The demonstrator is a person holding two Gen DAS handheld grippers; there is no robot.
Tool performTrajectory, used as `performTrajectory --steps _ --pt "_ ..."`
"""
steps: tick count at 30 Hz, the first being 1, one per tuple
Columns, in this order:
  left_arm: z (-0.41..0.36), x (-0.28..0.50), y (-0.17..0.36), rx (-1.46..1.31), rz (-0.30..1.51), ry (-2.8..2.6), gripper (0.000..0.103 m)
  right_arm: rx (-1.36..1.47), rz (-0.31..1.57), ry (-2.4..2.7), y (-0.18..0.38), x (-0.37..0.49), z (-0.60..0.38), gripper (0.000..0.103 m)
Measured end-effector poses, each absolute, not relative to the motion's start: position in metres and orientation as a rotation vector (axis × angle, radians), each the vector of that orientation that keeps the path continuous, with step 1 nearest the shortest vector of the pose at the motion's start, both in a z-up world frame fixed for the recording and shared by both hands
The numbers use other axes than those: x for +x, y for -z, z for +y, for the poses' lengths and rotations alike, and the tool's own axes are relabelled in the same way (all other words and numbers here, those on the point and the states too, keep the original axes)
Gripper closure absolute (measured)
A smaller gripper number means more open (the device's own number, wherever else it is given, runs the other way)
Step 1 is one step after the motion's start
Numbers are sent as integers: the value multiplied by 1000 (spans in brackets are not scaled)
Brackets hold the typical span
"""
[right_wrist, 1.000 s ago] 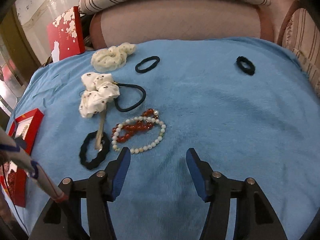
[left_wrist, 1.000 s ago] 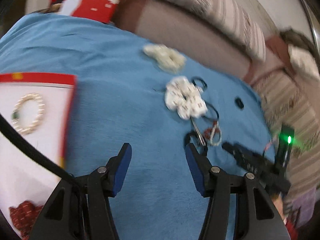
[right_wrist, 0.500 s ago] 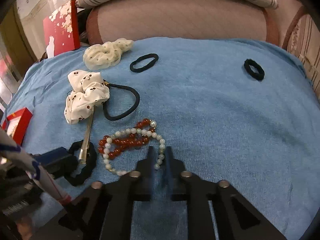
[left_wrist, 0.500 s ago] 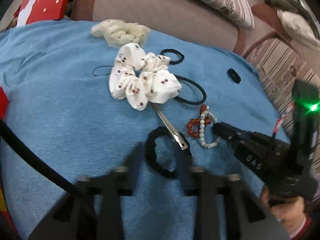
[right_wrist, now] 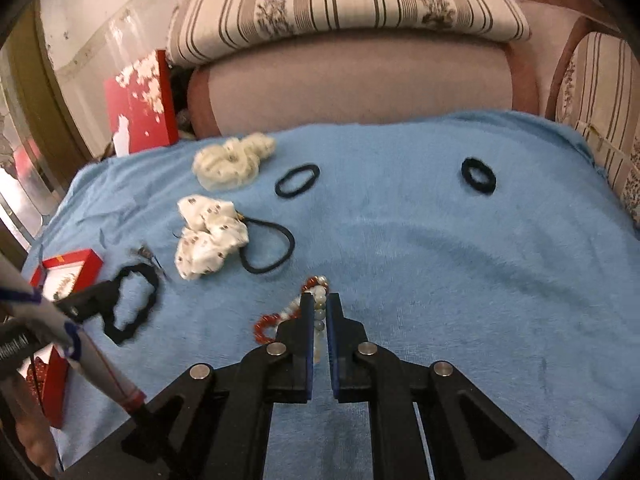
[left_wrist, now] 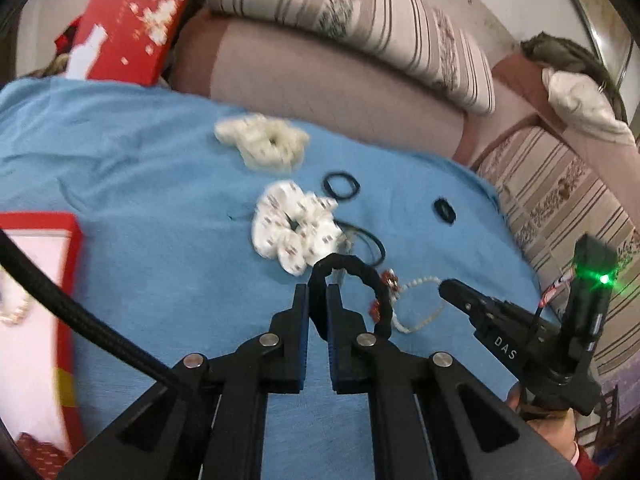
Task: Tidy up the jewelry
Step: 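Grasp the black wavy hair tie with the left gripper while the right gripper grasps the pale bead bracelet, then place the hair tie and bead bracelet in the red tray, opening both grippers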
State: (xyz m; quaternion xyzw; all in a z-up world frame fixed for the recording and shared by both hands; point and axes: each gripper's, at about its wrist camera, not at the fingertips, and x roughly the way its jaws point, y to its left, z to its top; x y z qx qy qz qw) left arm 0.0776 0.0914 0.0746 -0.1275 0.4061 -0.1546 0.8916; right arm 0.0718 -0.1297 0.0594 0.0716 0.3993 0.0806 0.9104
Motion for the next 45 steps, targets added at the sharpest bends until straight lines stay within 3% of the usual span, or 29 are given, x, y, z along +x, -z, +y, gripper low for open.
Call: performTrajectory --steps 14,26,35,45 --pt "215 40 -104 -342 789 113 96 130 772 -306 -97 38 -65 96" --pt "324 11 -84 -414 861 -95 96 124 832 -652 -135 23 95 96" --pt "361 13 -56 -416 1002 -227 95 144 997 -774 -97 30 190 96" --pt "369 15 -48 -437 1030 -251 95 97 1077 -666 -59 51 191 96"
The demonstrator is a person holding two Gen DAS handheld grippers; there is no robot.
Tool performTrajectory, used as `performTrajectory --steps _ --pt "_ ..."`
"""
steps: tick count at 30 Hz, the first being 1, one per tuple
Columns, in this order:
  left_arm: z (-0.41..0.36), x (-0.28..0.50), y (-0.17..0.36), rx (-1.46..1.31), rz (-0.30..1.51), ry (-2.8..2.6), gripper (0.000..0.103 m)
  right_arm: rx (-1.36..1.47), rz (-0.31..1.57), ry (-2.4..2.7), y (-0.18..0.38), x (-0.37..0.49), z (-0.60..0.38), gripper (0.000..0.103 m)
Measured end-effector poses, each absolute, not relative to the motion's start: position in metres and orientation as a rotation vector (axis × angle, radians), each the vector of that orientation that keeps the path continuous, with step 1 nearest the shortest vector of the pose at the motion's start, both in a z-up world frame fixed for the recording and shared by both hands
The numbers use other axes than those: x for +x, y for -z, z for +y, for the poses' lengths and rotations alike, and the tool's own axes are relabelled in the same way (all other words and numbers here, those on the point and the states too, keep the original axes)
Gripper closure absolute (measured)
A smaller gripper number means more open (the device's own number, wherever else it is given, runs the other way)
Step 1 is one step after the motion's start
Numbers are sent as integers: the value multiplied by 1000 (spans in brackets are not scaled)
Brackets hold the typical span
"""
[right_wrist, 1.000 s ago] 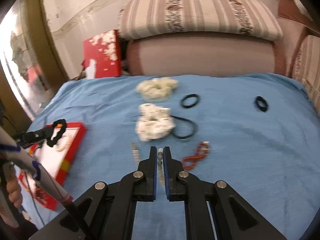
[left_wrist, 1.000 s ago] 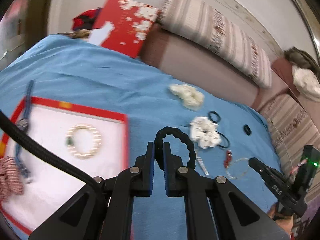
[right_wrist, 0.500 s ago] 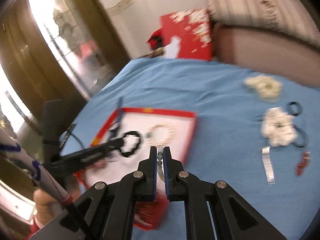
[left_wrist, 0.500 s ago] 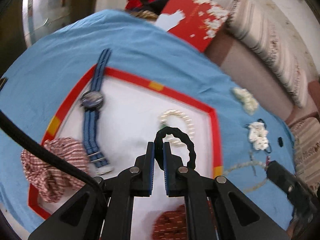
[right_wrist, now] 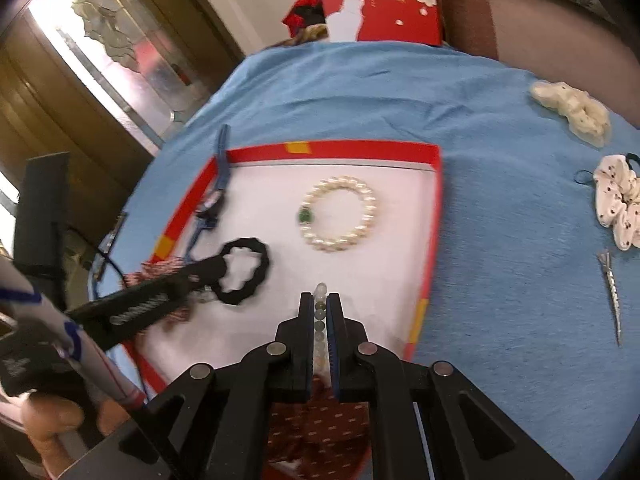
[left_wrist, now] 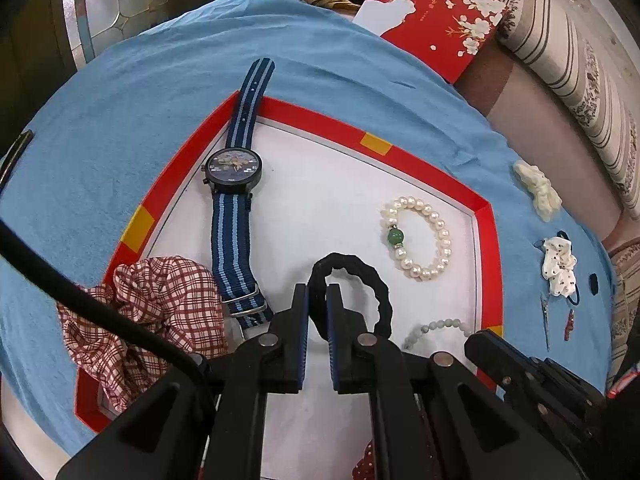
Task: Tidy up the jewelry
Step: 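Place the hair tie and bead bracelet in the red tray, opening both grippers, then grasp the white dotted scrunchie with the right gripper and lift it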
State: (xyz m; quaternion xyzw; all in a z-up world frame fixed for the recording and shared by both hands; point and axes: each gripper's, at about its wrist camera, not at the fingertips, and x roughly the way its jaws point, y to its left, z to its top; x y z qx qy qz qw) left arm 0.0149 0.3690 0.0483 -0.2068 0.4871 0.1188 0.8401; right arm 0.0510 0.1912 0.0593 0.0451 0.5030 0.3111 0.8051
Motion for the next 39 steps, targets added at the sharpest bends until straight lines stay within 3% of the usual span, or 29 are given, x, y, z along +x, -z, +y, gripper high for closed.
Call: performTrajectory --steps 5,6,8,9,18,39 --pt "366 19 -50 -447 1024 -249 95 77 1085 -630 -57 56 185 92" --pt "366 18 -51 -449 1017 -249 95 86 1089 -624 -57 57 184 88" --pt "367 16 -53 -457 1005 -248 90 101 1085 -614 -59 56 179 60" --pt "367 14 -55 -465 995 -244 85 109 1075 -615 -61 56 175 59" --pt "340 8 -80 -405 911 -207 74 45 981 -565 -88 43 131 57" --pt "224 30 -89 -194 915 -59 66 180 973 -209 -75 86 -56 55"
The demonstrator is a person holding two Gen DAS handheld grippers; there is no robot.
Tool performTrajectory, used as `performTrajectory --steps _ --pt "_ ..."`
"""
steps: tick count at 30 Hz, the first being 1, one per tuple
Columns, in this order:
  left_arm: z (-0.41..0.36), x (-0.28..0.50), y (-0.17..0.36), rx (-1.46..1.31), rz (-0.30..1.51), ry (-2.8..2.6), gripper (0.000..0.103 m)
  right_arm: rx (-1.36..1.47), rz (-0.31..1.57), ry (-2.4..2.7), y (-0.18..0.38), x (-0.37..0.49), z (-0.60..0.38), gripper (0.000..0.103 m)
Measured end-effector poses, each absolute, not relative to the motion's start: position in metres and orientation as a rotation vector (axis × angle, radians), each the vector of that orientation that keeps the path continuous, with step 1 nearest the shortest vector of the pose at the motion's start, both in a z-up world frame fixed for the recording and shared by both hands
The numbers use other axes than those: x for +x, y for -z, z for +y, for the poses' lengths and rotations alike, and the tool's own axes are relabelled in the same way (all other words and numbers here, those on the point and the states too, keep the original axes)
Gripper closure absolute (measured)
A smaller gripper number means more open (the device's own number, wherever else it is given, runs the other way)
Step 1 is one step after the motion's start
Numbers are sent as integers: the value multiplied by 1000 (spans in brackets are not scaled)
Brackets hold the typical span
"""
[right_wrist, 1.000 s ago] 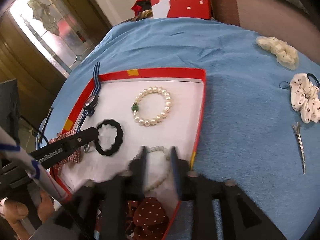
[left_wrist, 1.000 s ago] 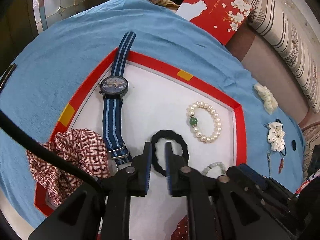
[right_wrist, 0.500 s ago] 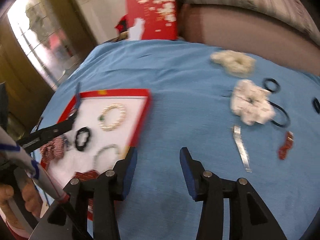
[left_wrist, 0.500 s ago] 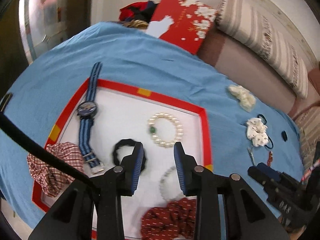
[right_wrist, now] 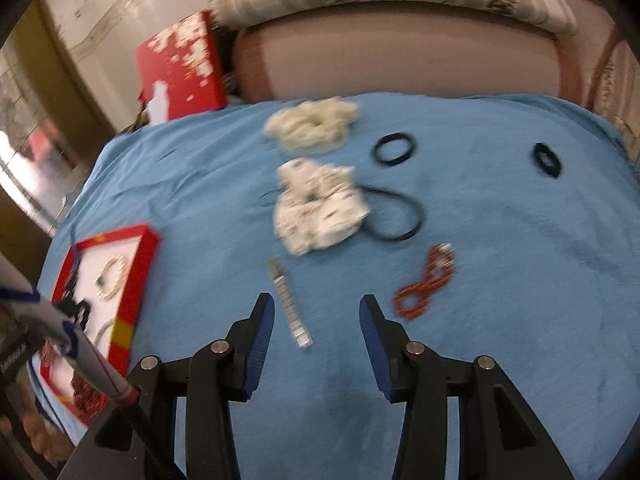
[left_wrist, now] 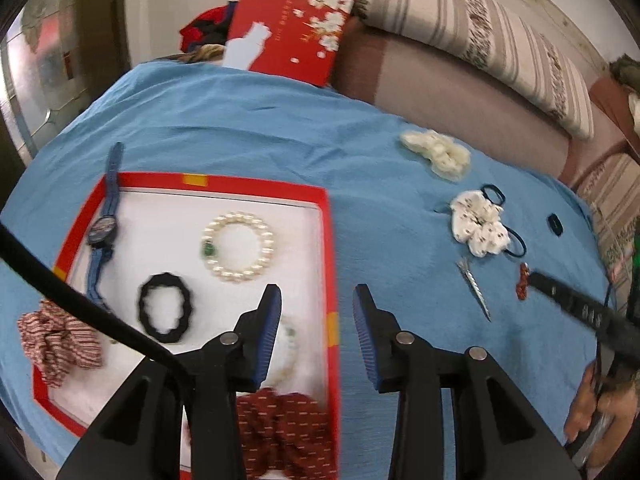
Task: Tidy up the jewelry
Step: 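Grasp the white dotted scrunchie with the right gripper and lift it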
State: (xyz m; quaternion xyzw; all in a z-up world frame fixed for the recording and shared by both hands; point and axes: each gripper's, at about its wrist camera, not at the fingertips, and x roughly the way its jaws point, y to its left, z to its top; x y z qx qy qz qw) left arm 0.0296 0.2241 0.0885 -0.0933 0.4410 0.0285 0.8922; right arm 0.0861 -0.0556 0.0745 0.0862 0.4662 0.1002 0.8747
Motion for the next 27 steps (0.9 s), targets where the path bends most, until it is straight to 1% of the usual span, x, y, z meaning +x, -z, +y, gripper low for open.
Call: performTrajectory --steps 2,4,8,15,16,17,18,27 --pt "214 32 -86 -186 921 -45 63 187 966 -180 -75 99 -66 50" --pt "202 37 -82 -178 932 -18 61 183 959 -159 -75 113 -72 47" --pt "186 46 -74 -161 955 11 61 156 970 -178 -70 138 -62 47" --pt "175 58 -60 -177 998 39 61 171 1025 -198 -38 179 -39 47" --pt "176 59 -59 -179 1002 40 61 179 1038 -206 -33 183 -37 60" --pt "176 60 -58 -181 1006 38 61 186 1050 -210 -30 185 -36 90" --pt "176 61 -57 -183 1008 33 61 203 1064 -220 -28 185 -36 93" --pt "196 64 -59 -275 1012 23 61 329 1072 -511 -52 122 -36 93"
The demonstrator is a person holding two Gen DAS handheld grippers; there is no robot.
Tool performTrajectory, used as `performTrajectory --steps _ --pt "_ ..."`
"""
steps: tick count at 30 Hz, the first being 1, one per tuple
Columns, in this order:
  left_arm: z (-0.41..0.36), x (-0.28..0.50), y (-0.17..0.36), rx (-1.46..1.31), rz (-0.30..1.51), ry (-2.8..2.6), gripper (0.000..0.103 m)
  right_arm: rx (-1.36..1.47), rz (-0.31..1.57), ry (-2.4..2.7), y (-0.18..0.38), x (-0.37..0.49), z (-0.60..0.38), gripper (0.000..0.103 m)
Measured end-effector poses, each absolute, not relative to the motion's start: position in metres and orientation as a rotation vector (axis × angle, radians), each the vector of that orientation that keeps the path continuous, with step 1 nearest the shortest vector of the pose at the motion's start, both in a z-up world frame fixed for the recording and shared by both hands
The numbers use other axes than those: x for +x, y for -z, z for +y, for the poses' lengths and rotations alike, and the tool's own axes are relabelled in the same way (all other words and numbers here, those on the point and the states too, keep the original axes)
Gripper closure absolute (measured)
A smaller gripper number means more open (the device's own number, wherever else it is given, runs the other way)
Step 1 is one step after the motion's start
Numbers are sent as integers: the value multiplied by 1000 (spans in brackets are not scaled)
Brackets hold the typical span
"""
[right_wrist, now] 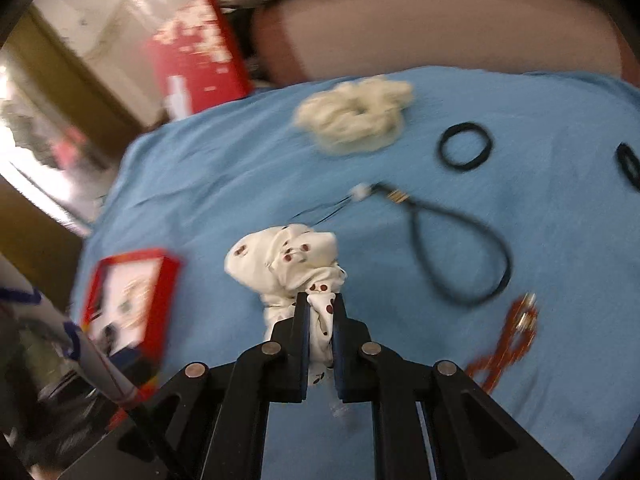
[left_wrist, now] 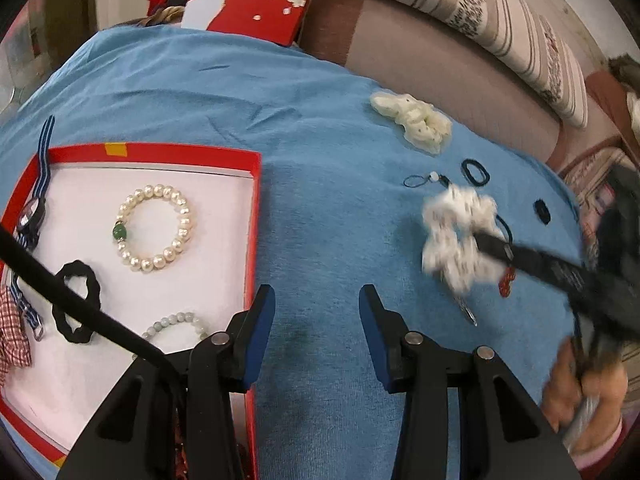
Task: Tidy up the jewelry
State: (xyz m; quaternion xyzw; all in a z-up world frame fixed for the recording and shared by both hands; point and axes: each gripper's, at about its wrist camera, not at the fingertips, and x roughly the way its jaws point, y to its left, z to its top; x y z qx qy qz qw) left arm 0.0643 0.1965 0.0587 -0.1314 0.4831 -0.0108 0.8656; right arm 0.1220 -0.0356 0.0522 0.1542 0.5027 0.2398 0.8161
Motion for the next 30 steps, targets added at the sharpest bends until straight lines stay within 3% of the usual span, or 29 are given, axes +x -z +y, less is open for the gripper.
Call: performTrajectory --steps 3,7,18,27,29,30 --pt "198 63 -60 -286 1002 16 57 406 1132 -610 -44 99 -31 89" --pt "192 61 -59 -291 1004 55 51 405 1193 -610 -30 70 -38 51" --pt "152 64 -29 -257 1118 211 46 389 1057 -221 -32 82 -149 49" --pt "111 64 -14 -120 1110 237 43 377 1069 -174 -10 122 -121 49" --pt "103 63 -15 -80 1098 239 55 334 1062 -155 -11 125 -117 49" --pt "98 62 -14 -56 1096 248 85 307 1058 -141 -10 125 -115 49"
